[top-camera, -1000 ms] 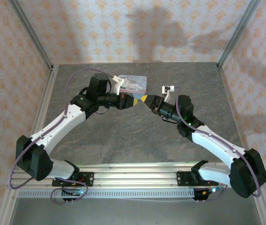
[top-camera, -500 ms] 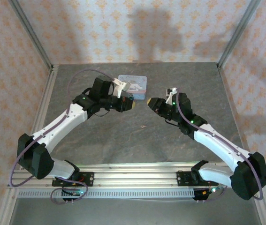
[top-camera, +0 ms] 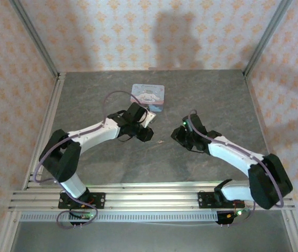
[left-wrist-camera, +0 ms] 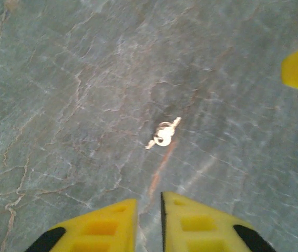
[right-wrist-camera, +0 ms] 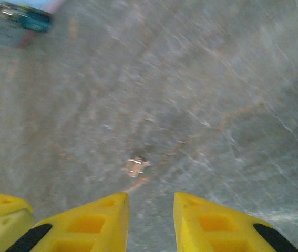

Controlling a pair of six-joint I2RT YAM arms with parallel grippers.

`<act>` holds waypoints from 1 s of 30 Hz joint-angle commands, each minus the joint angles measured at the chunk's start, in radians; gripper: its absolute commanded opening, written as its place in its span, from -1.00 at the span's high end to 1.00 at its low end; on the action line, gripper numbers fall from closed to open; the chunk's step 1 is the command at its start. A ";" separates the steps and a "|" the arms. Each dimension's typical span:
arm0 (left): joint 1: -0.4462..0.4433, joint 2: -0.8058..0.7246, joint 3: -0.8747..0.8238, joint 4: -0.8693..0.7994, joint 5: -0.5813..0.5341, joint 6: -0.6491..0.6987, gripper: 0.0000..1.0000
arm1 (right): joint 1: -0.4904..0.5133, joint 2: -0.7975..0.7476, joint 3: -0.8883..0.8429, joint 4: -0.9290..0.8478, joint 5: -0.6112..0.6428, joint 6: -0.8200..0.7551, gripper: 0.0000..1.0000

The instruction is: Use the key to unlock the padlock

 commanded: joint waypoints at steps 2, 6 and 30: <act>0.003 0.059 -0.032 0.117 -0.048 -0.123 0.74 | 0.020 0.072 -0.020 0.114 -0.021 0.126 0.42; 0.003 0.130 -0.034 0.159 -0.024 -0.169 0.82 | 0.028 0.151 -0.015 0.177 -0.037 0.181 0.44; 0.003 0.225 -0.033 0.234 0.056 -0.227 0.95 | 0.054 0.299 0.024 0.288 -0.045 0.274 0.44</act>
